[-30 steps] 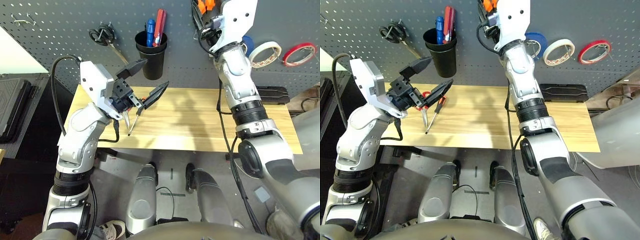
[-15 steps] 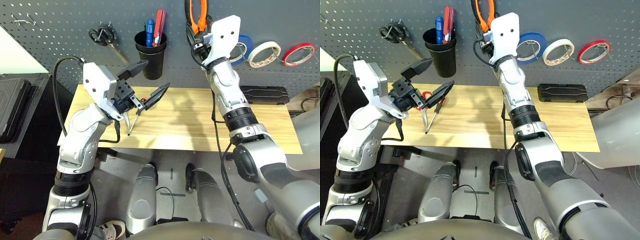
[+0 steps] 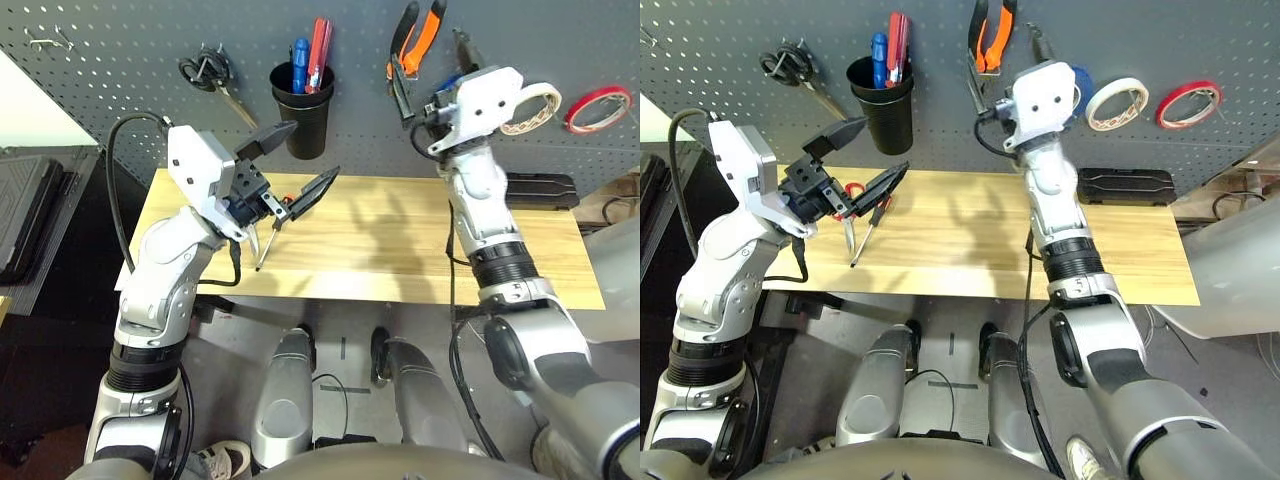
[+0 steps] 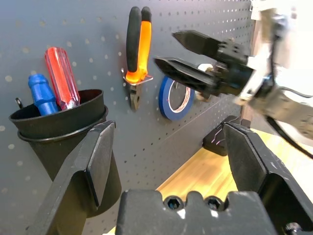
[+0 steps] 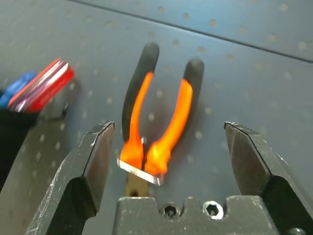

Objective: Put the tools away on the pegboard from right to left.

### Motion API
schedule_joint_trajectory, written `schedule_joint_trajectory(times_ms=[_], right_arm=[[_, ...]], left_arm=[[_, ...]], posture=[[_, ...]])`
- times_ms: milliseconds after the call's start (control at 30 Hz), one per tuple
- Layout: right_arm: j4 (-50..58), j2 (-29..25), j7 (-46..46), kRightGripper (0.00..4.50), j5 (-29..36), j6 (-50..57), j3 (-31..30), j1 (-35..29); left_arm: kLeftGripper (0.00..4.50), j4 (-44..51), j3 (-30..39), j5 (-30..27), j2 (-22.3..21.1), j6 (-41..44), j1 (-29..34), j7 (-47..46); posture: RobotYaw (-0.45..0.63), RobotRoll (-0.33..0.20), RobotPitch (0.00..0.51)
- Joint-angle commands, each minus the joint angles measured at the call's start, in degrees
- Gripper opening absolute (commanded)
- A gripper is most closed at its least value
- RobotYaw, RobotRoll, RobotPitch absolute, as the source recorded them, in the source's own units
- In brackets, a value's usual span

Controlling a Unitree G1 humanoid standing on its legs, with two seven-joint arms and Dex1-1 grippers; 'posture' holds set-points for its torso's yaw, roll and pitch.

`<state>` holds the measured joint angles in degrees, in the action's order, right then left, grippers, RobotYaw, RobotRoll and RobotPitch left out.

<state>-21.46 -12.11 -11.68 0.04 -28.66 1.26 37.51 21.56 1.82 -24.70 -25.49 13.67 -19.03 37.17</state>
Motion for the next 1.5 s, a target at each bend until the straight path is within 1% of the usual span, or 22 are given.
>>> schedule_joint_trajectory(times_ms=[33, 233, 500, 633, 833, 900, 967, 1067, 1200, 1300, 1500], right_arm=[[7.02, -2.88, -6.06, 4.47, 2.56, 4.54, -1.36, -6.42], [12.72, -8.32, -15.47, 4.47, 4.23, 12.92, -3.76, -15.62], [14.65, -13.42, -27.15, 4.47, 5.46, 19.54, -7.60, -23.26], [15.92, -14.78, -30.18, 4.47, 5.37, 21.88, -8.72, -25.08], [15.38, -16.47, -34.38, 4.47, 3.54, 25.35, -12.00, -26.86], [14.82, -16.51, -35.03, 4.47, 2.74, 25.65, -13.06, -26.72], [14.41, -16.38, -35.49, 4.47, 2.18, 26.25, -13.94, -26.46], [13.26, -15.77, -35.84, 4.47, 1.26, 26.81, -15.22, -25.63], [12.31, -15.01, -35.36, 4.47, 0.09, 27.07, -16.08, -25.10], [11.74, -14.31, -34.80, 4.47, -0.58, 26.68, -16.44, -24.96], [11.30, -12.72, -32.87, 4.47, -2.34, 26.78, -17.05, -24.54]], left_arm=[[4.50, 0.23, -0.43, 0.99, -0.49, 0.31, 2.21, -0.10], [4.50, -0.98, -0.99, 2.50, -0.53, 0.51, 4.76, -1.00], [4.50, -2.93, -2.82, 5.88, 1.23, 0.76, 8.87, -3.80], [4.50, -3.49, -3.67, 8.02, 1.98, 0.96, 10.74, -5.71], [4.50, -5.40, -6.46, 14.49, 4.39, 5.78, 12.67, -13.07], [4.50, -6.93, -7.38, 15.68, 5.04, 8.78, 12.34, -14.54], [4.50, -8.24, -8.07, 16.82, 5.42, 9.90, 11.99, -15.37], [4.50, -11.82, -8.22, 17.89, 6.19, 12.84, 10.29, -16.81], [4.50, -16.40, -9.00, 20.12, 6.05, 15.95, 7.45, -17.37], [4.50, -19.33, -9.33, 20.92, 6.36, 15.89, 5.62, -17.02], [4.50, -29.10, -10.34, 22.27, 6.90, 16.83, -0.71, -16.08]], posture=[[0.31, 0.000, 0.230], [0.30, 0.000, 0.230], [0.29, 0.000, 0.243], [0.29, 0.000, 0.250], [0.29, 0.000, 0.262], [0.29, 0.000, 0.265], [0.29, 0.000, 0.268], [0.28, 0.000, 0.274], [0.28, 0.000, 0.286], [0.27, 0.000, 0.291], [0.25, 0.000, 0.304]])
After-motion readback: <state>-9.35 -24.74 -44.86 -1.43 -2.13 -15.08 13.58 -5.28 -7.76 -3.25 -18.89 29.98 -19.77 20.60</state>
